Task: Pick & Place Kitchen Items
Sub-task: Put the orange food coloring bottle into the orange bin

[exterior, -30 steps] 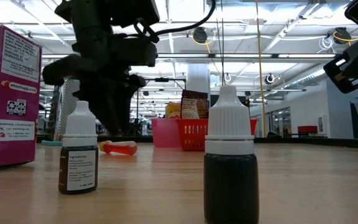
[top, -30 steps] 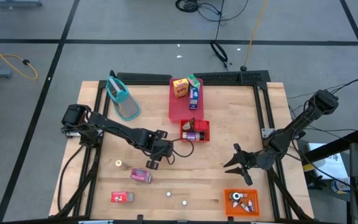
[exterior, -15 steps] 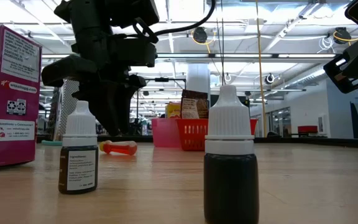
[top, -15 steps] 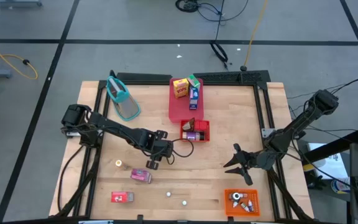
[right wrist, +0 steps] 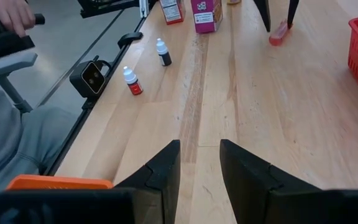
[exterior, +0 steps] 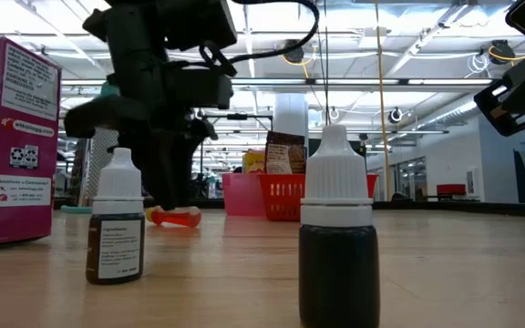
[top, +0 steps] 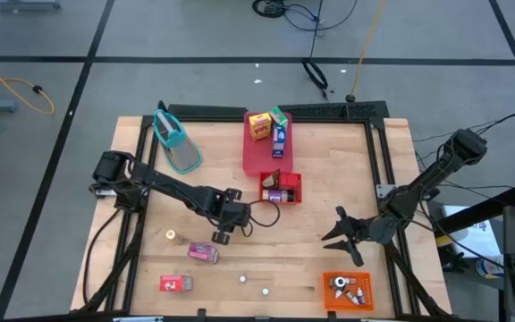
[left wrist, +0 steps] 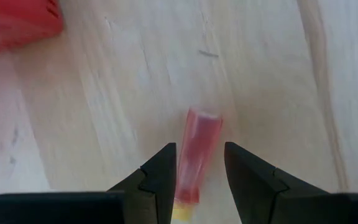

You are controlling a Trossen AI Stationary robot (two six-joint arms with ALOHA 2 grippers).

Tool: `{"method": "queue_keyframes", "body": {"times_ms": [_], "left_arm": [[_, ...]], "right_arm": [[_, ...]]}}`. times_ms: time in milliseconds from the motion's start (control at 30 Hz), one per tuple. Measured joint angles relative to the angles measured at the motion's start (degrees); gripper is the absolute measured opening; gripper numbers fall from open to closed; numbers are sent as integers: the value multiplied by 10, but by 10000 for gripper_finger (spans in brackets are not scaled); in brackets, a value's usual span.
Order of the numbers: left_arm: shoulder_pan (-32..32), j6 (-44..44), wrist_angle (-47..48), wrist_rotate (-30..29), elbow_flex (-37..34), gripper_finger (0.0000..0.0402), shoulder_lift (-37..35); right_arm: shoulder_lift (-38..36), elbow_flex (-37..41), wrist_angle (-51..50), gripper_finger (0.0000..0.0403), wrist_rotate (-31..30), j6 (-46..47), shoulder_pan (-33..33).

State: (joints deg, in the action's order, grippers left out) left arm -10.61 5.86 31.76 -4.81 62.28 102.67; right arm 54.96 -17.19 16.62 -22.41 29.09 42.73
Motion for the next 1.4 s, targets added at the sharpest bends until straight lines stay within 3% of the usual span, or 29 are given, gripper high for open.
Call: {"method": "queue_keyframes", "body": {"times_ms": [233,933,1067,1267,1400], "left_arm": [[1,31,-21,0,0,136,29],[1,14,-19,-2,0,134,26],[1,14,-19,-2,0,103,26],[1,14,-19,-2,0,18,25],[1,9,-19,-2,0,18,25]], "right_arm": [[0,0,3,105,0,0,0],[0,0,20,105,0,-24,0],[0,0,20,104,0,-24,0],[0,0,20,104,0,-24,0],[0,0,20,105,0,-24,0]]}}
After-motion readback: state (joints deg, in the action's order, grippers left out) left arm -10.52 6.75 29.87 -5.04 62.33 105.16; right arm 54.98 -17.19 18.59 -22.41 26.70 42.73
